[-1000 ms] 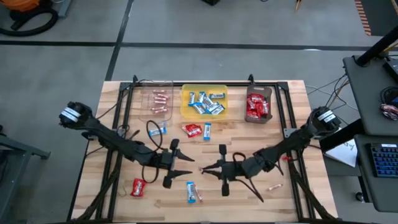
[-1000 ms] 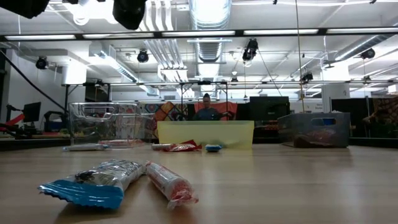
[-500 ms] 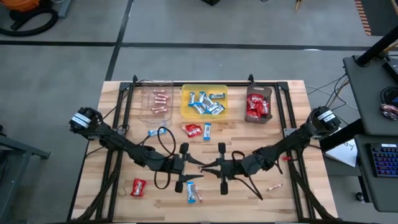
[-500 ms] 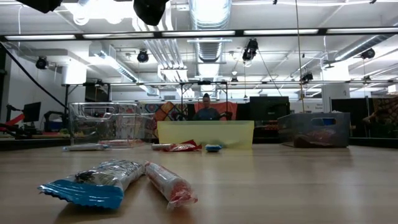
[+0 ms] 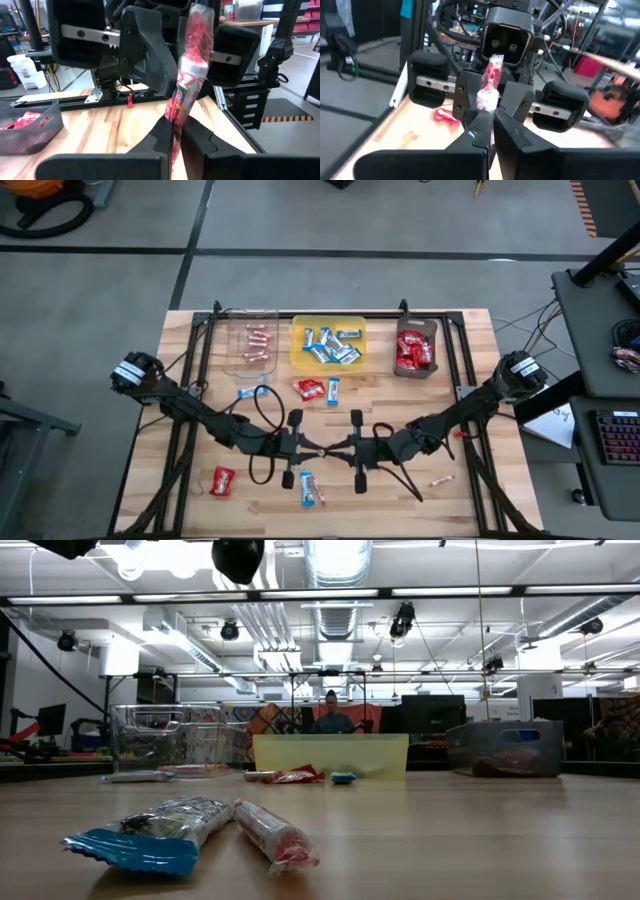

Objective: Sort candy
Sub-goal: Put the orange candy into the transparent bin

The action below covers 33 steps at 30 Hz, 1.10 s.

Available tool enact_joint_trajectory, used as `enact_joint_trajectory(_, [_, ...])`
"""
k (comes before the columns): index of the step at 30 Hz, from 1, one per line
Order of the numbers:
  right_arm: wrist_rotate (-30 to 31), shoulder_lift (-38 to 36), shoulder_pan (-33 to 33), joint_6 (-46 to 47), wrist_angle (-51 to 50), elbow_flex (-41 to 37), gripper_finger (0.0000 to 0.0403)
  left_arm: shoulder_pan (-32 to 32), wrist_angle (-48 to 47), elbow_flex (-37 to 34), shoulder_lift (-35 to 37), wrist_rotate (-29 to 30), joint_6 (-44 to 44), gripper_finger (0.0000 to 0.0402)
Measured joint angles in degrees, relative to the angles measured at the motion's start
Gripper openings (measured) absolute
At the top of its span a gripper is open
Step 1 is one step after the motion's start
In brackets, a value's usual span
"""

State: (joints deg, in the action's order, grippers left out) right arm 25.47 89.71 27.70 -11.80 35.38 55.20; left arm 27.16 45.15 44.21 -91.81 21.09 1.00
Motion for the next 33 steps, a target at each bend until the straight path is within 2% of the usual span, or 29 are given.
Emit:
enact_joint_trajectory(3, [0.0, 0.0, 0.0, 2.7, -0.4, 0.6, 0.0020, 0.0, -0.1, 0.0, 0.3, 0.0, 0.0, 0.0015])
enact_joint_trajectory(7, [0.1, -0.3, 0.0, 4.9, -1.0, 1.0, 0.0057, 0.0, -1.3, 0.0, 1.1, 0.0, 0.0, 0.0016])
enact_joint_trajectory(15, [4.7, -1.5, 0.0, 6.8, -4.2, 1.6, 0.0142, 0.0, -12.6, -0.1, 6.6, 2.3, -2.2, 0.0001])
enact_joint_trajectory(19, [6.0, -2.0, 0.0, 8.7, -6.0, 1.6, 0.0167, -0.3, -24.5, -0.1, 11.9, 8.5, -4.6, 0.0001])
enact_joint_trajectory(23, [6.3, -2.2, 0.0, 11.9, -9.2, 1.6, 0.0178, -1.7, -42.1, -0.1, 18.9, 18.4, -7.2, 0.0000])
enact_joint_trajectory(26, [6.3, -2.2, 0.0, 13.9, -11.4, 1.6, 0.0177, -4.9, -56.4, -0.1, 24.2, 22.5, -8.2, 0.0000])
enact_joint_trajectory(30, [6.2, -2.2, 0.0, 14.8, -12.6, 1.6, 0.0173, -13.6, -73.0, -0.1, 29.4, 21.4, -10.5, 0.0000])
enact_joint_trajectory(33, [6.3, -2.2, 0.0, 14.8, -12.6, 1.6, 0.0172, -22.4, -81.1, -0.1, 31.7, 16.1, -10.2, 0.0000])
